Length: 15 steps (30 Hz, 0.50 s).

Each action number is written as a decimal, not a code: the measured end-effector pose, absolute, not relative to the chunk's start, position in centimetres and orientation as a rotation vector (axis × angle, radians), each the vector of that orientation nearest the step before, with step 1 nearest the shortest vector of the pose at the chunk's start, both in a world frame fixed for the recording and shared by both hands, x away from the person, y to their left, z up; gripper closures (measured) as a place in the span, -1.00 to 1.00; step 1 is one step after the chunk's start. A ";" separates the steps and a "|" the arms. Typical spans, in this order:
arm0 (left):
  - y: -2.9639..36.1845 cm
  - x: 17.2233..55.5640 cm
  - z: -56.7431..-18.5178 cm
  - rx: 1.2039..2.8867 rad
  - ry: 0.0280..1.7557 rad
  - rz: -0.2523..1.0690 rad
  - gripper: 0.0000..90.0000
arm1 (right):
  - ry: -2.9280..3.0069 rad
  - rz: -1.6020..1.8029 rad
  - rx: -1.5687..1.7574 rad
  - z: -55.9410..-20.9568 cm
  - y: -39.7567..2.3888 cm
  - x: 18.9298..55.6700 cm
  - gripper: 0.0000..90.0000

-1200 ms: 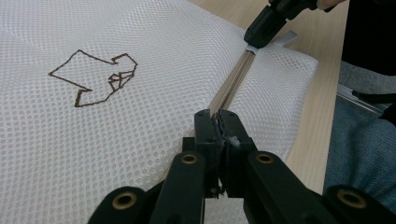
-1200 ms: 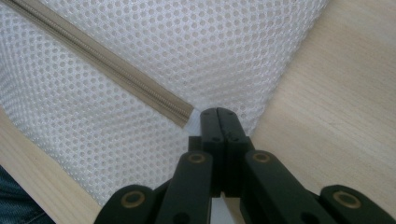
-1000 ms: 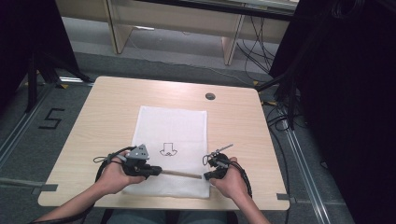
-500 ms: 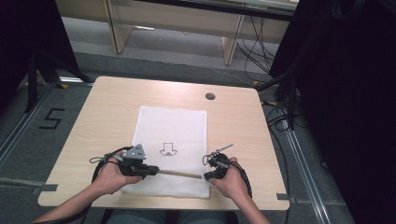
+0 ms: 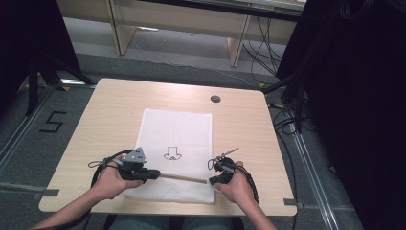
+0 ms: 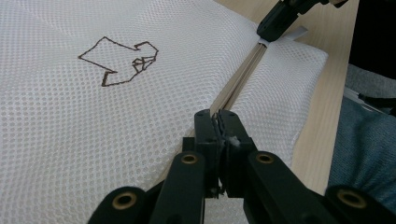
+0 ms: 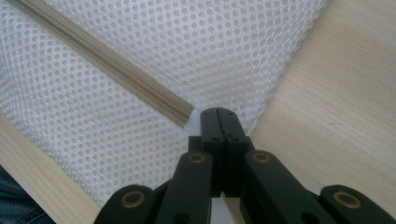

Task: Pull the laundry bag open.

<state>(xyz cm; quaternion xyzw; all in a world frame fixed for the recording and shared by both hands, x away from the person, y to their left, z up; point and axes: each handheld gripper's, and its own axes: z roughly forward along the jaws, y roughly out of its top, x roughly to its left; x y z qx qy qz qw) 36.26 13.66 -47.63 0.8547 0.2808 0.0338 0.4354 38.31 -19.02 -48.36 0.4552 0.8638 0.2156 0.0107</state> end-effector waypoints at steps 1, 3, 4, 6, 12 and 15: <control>13.6 36.2 -47.7 2.117 0.690 0.075 0.93 | 2.697 0.674 1.420 -48.4 -19.0 38.3 1.00; 13.7 36.3 -47.6 2.124 0.669 0.081 0.93 | 2.699 0.672 1.417 -48.4 -19.0 38.3 1.00; 13.7 36.3 -47.6 2.122 0.669 0.080 0.94 | 2.699 0.672 1.417 -48.4 -19.0 38.3 1.00; 13.7 36.3 -47.6 2.122 0.669 0.080 0.93 | 2.698 0.672 1.417 -48.4 -19.0 38.3 1.00; 14.1 36.2 -47.6 2.110 0.707 0.074 0.93 | 2.692 0.674 1.424 -48.4 -19.0 38.3 1.00; 14.7 36.1 -47.5 2.110 0.712 0.084 0.93 | 2.697 0.674 1.421 -48.4 -19.0 38.3 1.00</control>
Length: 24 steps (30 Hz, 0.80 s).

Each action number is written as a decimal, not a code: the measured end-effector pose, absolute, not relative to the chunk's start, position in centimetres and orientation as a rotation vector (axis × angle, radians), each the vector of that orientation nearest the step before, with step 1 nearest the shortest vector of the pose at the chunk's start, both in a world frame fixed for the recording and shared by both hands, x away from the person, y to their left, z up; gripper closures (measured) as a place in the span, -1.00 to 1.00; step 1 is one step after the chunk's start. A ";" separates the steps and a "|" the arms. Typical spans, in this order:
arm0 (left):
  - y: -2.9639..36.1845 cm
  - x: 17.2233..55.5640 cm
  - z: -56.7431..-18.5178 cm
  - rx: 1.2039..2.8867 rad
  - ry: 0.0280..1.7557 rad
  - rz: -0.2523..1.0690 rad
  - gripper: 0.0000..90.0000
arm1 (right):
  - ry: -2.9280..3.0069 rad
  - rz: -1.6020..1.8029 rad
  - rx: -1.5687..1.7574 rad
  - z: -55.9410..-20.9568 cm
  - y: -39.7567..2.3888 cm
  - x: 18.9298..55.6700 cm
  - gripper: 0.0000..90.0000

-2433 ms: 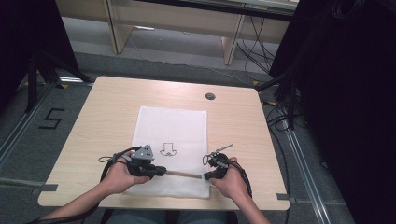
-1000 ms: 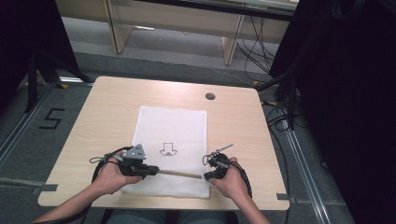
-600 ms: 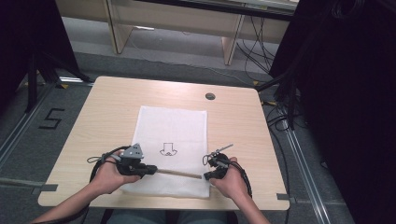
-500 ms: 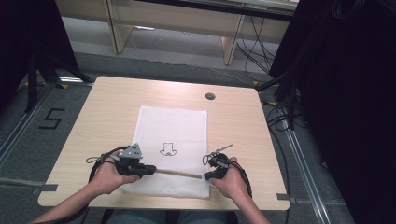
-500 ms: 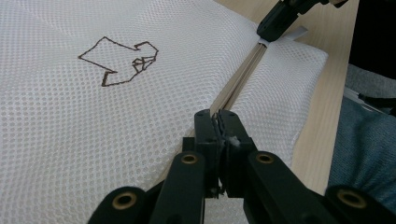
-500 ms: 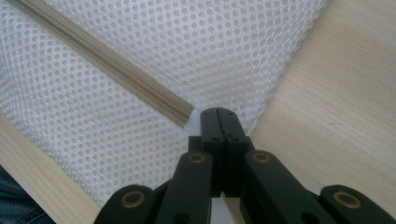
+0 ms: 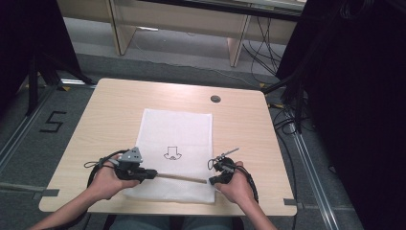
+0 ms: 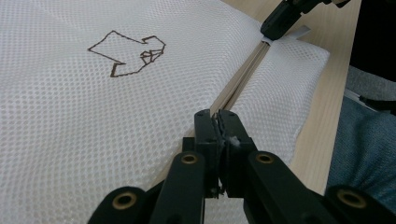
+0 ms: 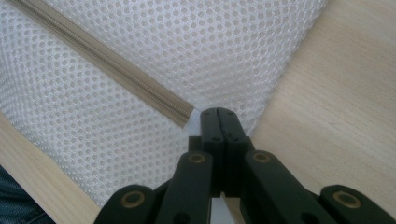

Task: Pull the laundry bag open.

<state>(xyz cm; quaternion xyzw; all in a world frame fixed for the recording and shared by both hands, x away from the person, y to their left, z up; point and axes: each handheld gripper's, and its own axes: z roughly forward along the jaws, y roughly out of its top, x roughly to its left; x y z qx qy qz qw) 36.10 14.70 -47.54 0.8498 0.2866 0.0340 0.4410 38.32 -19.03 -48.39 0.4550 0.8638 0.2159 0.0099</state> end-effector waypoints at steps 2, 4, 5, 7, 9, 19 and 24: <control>15.1 36.0 -47.5 2.105 0.718 0.083 0.93 | 2.695 0.673 1.421 -48.4 -19.0 38.3 1.00; 15.5 35.9 -47.5 2.104 0.734 0.094 0.93 | 2.694 0.675 1.419 -48.4 -19.0 38.3 1.00; 15.7 36.0 -47.6 2.103 0.717 0.088 0.94 | 2.693 0.672 1.423 -48.4 -19.0 38.3 1.00; 15.9 35.9 -47.6 2.097 0.736 0.087 0.93 | 2.693 0.671 1.423 -48.4 -19.0 38.3 1.00; 16.3 35.8 -47.6 2.095 0.747 0.092 0.93 | 2.693 0.672 1.425 -48.4 -19.0 38.3 1.00; 18.5 35.6 -47.6 2.064 0.804 0.109 0.93 | 2.685 0.672 1.439 -48.3 -19.0 38.3 1.00; 19.4 35.4 -47.7 2.057 0.832 0.123 0.93 | 2.689 0.670 1.436 -48.3 -19.0 38.3 1.00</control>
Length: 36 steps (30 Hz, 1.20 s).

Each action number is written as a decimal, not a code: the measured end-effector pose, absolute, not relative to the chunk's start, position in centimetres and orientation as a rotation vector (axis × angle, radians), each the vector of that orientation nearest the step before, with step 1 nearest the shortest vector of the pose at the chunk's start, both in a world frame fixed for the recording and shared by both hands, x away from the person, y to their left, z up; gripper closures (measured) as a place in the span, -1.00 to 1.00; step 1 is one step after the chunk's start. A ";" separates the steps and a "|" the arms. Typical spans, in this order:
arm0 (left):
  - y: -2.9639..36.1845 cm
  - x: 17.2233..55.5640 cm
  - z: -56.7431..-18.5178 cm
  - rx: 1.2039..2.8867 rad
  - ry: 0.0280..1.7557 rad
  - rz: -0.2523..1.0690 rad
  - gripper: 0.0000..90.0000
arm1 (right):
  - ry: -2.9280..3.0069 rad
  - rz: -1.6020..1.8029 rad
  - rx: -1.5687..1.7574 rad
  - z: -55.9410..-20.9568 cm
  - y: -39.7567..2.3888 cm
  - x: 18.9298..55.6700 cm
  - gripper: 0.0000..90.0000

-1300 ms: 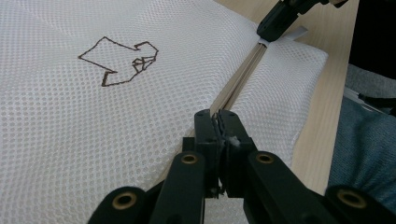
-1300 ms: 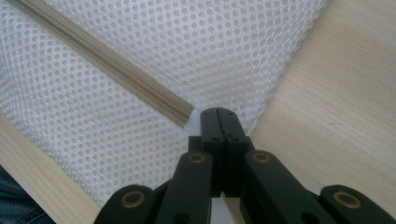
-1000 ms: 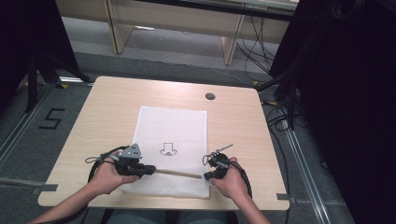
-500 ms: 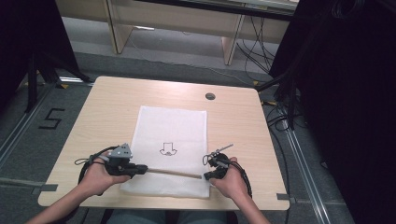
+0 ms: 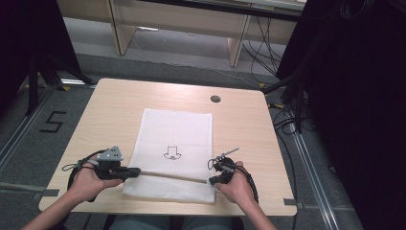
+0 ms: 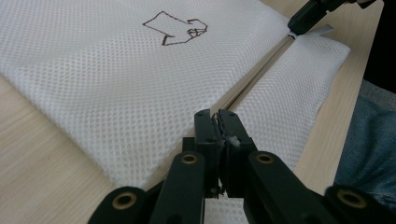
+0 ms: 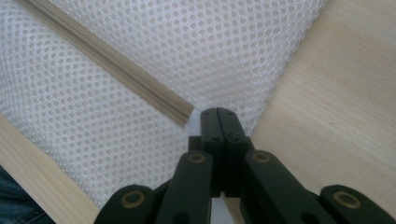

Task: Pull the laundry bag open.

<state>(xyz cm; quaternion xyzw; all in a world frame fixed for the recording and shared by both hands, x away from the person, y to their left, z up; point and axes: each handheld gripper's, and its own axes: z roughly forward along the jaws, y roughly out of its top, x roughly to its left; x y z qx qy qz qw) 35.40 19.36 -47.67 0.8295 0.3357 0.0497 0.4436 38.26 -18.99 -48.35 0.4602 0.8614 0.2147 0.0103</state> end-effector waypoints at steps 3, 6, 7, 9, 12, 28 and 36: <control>19.9 35.3 -47.8 2.064 0.851 0.121 0.93 | 2.684 0.668 1.445 -48.3 -19.0 38.2 1.00; 20.5 35.2 -47.9 2.078 0.881 0.143 0.93 | 2.682 0.666 1.452 -48.3 -19.0 38.2 1.00; 20.8 35.3 -47.9 2.092 0.868 0.143 0.93 | 2.684 0.673 1.442 -48.4 -19.0 38.3 1.00; 21.1 35.3 -48.0 2.094 0.891 0.154 0.93 | 2.688 0.673 1.438 -48.3 -19.0 38.3 1.00; 21.6 35.3 -48.3 2.119 0.920 0.168 0.93 | 2.692 0.674 1.437 -48.3 -19.0 38.3 1.00; 21.9 35.5 -49.0 2.206 0.975 0.183 0.93 | 2.710 0.681 1.425 -48.4 -19.2 38.5 1.00; 21.8 35.5 -49.4 2.213 0.912 0.182 0.76 | 2.693 0.684 1.445 -48.4 -19.2 38.2 1.00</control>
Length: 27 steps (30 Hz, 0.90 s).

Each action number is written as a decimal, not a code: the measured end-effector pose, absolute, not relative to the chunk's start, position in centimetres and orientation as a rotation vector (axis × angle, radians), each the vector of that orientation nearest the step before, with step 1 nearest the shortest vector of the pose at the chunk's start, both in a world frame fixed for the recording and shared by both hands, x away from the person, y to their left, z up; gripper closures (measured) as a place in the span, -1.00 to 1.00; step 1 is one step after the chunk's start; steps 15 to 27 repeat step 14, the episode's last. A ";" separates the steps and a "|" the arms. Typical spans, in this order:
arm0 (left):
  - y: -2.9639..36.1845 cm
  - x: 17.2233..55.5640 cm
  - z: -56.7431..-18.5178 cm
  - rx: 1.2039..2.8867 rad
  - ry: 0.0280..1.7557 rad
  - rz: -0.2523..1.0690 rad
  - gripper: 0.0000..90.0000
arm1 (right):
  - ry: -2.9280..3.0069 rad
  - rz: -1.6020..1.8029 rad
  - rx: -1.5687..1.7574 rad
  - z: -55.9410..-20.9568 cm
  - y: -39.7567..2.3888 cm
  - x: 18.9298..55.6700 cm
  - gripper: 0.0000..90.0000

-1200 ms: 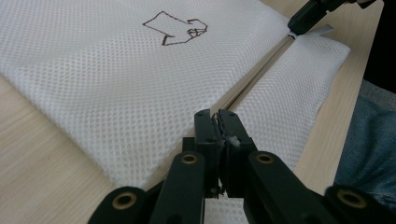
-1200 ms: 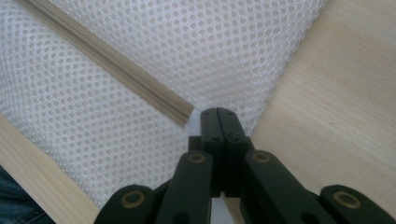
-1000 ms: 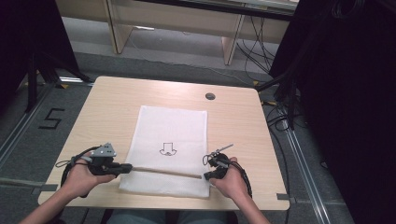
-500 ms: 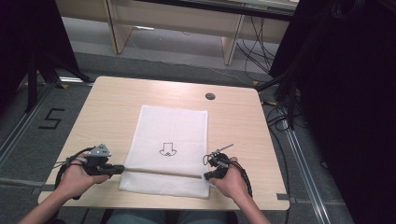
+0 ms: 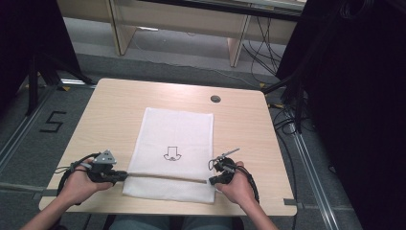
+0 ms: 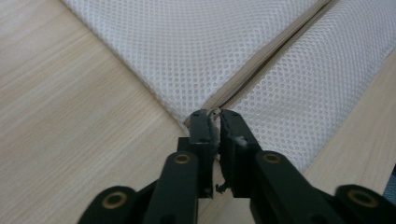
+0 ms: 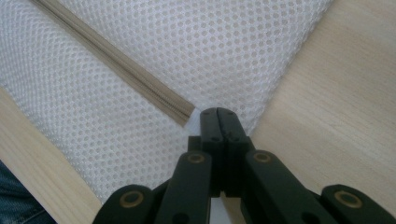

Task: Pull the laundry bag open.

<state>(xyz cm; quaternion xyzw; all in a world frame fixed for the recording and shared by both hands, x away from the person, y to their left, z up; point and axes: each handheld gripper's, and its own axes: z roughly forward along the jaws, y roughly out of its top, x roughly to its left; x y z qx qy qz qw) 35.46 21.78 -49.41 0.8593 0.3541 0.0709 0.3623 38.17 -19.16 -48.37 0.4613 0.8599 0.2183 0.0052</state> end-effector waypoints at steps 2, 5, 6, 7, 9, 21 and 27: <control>21.7 35.5 -49.2 2.197 0.891 0.201 0.61 | 2.692 0.719 1.433 -48.5 -19.3 38.2 1.00; 21.4 35.5 -49.1 2.104 0.879 0.175 0.34 | 2.689 0.719 1.455 -48.4 -19.5 38.0 1.00; 21.3 35.5 -49.1 2.083 0.906 0.167 0.27 | 2.695 0.748 1.411 -48.6 -19.5 38.1 0.98; 21.3 35.7 -49.1 2.089 0.895 0.196 0.22 | 2.700 0.754 1.410 -48.5 -19.5 38.0 0.95; 21.2 35.8 -49.0 2.058 0.891 0.205 0.10 | 2.696 0.768 1.425 -48.5 -19.6 37.9 0.77; 21.3 36.2 -48.6 1.967 0.899 0.253 -0.03 | 2.646 0.799 1.369 -48.0 -19.9 37.6 0.55; 21.3 36.2 -48.6 1.967 0.899 0.253 -0.03 | 2.646 0.799 1.369 -48.0 -19.9 37.6 0.55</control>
